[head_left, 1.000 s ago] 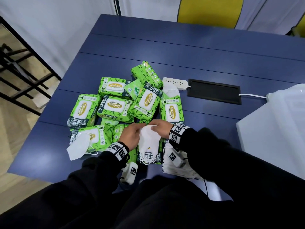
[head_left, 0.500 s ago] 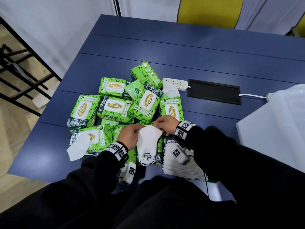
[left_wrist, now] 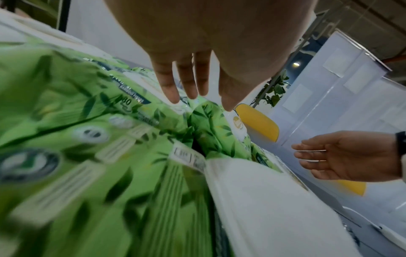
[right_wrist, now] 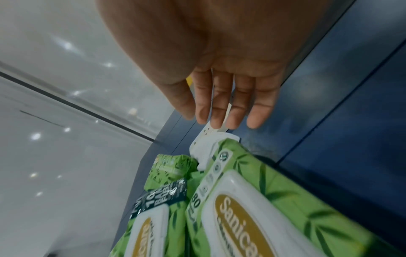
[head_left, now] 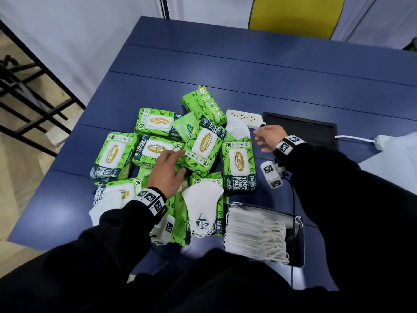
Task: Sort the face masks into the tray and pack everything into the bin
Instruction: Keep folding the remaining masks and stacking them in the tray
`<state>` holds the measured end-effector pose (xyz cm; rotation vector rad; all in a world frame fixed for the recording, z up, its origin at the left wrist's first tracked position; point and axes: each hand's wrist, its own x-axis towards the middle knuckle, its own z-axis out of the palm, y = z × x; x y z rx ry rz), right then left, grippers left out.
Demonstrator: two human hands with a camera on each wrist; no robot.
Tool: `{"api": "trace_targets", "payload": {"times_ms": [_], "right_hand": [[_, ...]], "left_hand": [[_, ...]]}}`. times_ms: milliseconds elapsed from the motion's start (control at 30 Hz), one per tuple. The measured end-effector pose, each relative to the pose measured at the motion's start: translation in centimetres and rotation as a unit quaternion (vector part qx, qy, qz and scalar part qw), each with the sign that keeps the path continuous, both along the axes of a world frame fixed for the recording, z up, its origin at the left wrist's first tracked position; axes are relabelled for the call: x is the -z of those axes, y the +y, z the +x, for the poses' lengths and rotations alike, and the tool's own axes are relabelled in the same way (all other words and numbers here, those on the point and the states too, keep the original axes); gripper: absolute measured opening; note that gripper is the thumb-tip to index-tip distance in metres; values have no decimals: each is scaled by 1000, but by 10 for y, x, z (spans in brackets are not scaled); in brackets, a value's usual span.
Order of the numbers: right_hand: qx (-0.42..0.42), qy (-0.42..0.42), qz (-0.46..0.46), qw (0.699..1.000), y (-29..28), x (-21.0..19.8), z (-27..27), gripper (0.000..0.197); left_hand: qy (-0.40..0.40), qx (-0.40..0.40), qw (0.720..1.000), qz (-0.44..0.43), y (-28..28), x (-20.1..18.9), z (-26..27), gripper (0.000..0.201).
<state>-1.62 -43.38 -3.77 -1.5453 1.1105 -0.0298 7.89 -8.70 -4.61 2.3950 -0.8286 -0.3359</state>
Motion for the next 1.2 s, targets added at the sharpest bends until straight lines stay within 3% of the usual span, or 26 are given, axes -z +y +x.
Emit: {"api": "trace_targets", "payload": {"times_ms": [100, 167, 200, 300, 400, 600, 667, 833, 933, 1067, 1200], "right_hand": [[-3, 35, -24, 999, -16, 13, 18, 15], [-19, 52, -25, 998, -22, 24, 27, 6], [-32, 55, -23, 998, -24, 29, 31, 11], [-50, 72, -11, 996, -27, 47, 43, 38], [-33, 81, -22, 996, -28, 61, 55, 32], [-38, 70, -83, 993, -31, 78, 61, 11], [-7, 48, -47, 998, -31, 76, 59, 23], [33, -49, 40, 997, -25, 33, 45, 25], [22, -102, 90, 990, -11, -9, 27, 25], [50, -174, 129, 975, 19, -53, 2, 25], [73, -186, 184, 963, 70, -69, -28, 28]], "left_hand": [[-57, 20, 998, 25, -13, -1, 17, 64], [-80, 44, 992, 87, -20, 0, 27, 70], [-85, 49, 986, 131, -23, 2, 32, 71], [-40, 38, 970, 235, -25, 15, 44, 72], [2, 43, 957, 286, -25, 25, 51, 77], [-1, 51, 954, 294, -24, 32, 50, 75], [1, 51, 953, 297, -23, 32, 49, 74], [26, 63, 950, 303, -23, 25, 52, 77], [74, 50, 964, 252, -21, 1, 51, 77], [95, -61, 992, 59, 8, -28, 43, 49], [113, -169, 976, -79, 68, -38, 24, 19]]}}
